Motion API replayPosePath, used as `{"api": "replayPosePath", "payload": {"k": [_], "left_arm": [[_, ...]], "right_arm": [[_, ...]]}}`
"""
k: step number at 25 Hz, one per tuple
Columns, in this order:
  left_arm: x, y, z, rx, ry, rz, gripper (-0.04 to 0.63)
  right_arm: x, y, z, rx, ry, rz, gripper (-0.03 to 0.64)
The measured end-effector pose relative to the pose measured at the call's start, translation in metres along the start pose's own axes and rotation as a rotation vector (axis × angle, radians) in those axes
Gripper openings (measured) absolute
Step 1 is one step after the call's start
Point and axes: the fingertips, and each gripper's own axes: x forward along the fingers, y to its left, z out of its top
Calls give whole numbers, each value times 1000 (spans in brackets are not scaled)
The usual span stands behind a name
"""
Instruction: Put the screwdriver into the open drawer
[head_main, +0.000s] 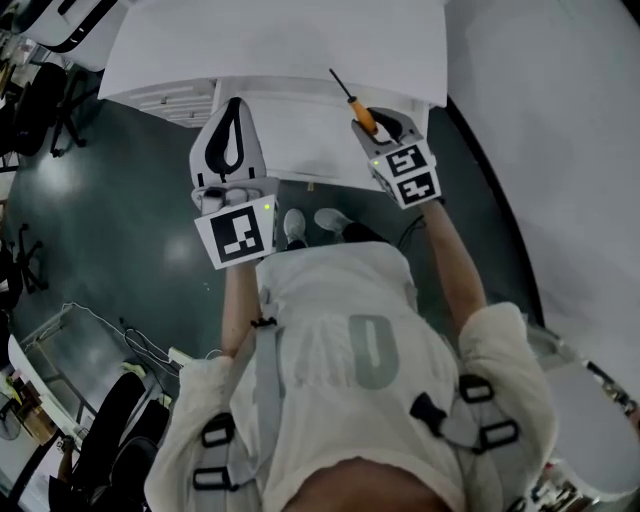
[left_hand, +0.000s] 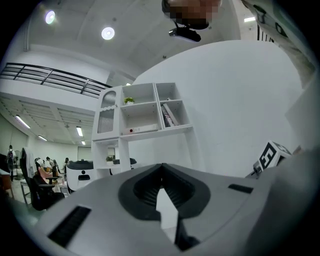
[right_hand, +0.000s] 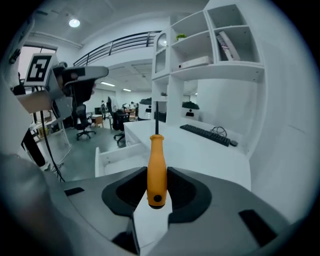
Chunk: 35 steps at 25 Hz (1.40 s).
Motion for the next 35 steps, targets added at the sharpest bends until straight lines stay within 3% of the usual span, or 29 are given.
{"api": "replayPosePath", "payload": {"k": [7, 19, 30, 35], "left_arm": [[-10, 26, -10, 54, 43, 79, 6], [-54, 69, -42, 85, 134, 264, 6], [-81, 85, -45, 103, 169, 376, 6], [-86, 89, -47, 108, 182, 397, 6]], "right_arm": [[43, 24, -35, -217, 174, 137, 118], [95, 60, -120, -419, 406, 367, 115], [110, 63, -160, -461, 533, 443, 115], [116, 58, -167, -469, 569, 430, 115]]}}
